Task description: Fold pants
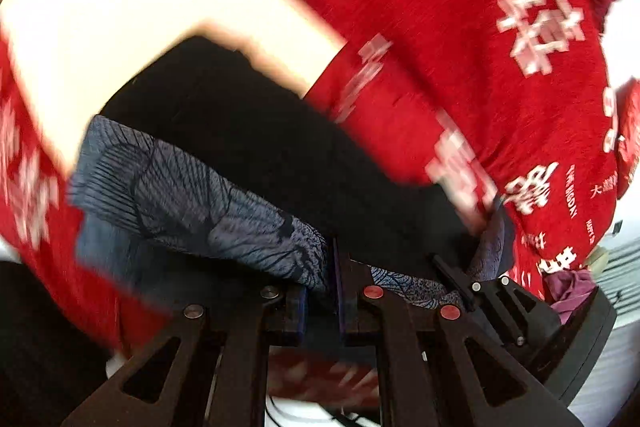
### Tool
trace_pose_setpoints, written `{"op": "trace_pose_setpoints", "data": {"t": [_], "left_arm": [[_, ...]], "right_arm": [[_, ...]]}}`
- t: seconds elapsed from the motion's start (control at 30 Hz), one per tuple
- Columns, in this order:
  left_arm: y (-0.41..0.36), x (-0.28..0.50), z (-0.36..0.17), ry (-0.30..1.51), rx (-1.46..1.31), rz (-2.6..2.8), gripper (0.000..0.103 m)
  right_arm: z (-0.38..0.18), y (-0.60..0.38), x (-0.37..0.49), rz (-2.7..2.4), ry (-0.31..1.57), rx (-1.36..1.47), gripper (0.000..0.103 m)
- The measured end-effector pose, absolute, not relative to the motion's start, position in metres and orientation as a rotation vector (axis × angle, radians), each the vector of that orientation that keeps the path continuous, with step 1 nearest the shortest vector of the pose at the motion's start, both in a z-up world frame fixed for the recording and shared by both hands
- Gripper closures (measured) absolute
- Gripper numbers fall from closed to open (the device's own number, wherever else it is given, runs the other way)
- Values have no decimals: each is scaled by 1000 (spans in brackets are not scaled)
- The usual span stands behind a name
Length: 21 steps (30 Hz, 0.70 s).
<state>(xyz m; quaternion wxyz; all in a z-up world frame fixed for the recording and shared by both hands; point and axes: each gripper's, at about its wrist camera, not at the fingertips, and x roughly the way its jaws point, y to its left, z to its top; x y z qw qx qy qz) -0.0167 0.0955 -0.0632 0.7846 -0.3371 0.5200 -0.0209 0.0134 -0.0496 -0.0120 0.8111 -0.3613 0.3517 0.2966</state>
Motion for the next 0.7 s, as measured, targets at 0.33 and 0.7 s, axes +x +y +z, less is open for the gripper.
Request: {"op": "trace_pose_setpoints", "data": {"t": [0.33, 0.7], "left_arm": [[140, -56, -85, 1184, -819, 21, 91], [85, -25, -36, 1155, -485, -22, 91]], "right_arm": [[-66, -30, -45, 489, 741, -904, 79], [11, -88, -31, 469, 829, -538, 19]]}}
